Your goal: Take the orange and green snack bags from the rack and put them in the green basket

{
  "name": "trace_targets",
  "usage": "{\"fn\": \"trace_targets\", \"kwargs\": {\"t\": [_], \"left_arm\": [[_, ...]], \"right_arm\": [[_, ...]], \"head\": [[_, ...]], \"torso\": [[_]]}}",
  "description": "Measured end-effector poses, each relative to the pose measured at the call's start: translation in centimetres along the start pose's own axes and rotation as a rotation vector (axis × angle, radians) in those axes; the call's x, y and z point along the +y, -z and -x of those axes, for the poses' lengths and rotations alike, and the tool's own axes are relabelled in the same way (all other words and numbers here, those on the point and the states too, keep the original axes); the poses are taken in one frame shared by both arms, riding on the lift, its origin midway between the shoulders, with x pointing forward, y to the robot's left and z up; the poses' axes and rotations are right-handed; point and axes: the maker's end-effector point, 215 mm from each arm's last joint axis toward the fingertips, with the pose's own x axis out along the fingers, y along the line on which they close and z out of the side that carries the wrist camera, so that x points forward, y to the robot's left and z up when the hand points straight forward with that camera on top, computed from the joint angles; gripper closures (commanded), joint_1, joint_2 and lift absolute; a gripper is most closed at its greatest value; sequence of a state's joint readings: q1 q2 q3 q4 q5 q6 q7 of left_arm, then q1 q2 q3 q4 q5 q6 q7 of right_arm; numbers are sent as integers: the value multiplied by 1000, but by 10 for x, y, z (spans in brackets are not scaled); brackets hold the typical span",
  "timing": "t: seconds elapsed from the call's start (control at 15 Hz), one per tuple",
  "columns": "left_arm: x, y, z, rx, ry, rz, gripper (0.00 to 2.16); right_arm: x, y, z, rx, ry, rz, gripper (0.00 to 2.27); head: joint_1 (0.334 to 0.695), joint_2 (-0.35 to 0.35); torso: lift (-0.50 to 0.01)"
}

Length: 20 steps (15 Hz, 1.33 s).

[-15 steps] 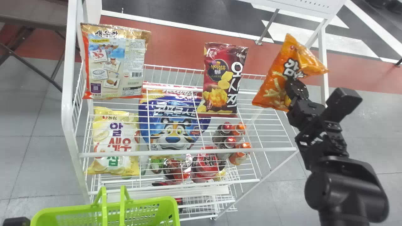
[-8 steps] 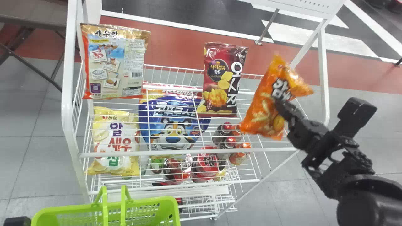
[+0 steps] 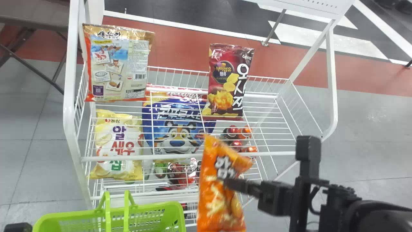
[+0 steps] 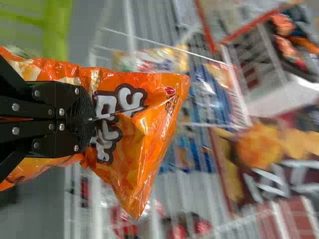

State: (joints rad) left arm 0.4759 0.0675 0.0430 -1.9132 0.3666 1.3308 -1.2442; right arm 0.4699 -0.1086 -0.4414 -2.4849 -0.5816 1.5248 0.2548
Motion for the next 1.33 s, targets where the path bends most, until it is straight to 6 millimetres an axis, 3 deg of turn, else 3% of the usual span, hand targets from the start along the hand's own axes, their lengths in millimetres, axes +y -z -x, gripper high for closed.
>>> {"fn": "trace_targets", "kwargs": {"t": [0.47, 0.67, 1.0, 1.07, 1.33], "left_arm": [[-1, 0, -1, 2, 2, -2, 2148], [-2, 1, -1, 2, 5, -1, 2148], [-2, 1, -1, 3, 7, -2, 2148], [-2, 1, -1, 3, 7, -3, 2148], [-3, 1, -2, 4, 11, -4, 2148]], "right_arm": [[83, 74, -37, 203, -149, 90, 2250], [109, 107, -52, 283, -202, 109, 2250], [107, 154, -76, 401, -199, 96, 2250], [104, 157, -84, 394, -190, 97, 2250], [87, 136, -127, 274, -152, 123, 2179]], "head": [[695, -350], [695, -274], [695, -246], [695, -242], [695, -220]], "torso": [[0], [0], [0], [0], [0]]}}
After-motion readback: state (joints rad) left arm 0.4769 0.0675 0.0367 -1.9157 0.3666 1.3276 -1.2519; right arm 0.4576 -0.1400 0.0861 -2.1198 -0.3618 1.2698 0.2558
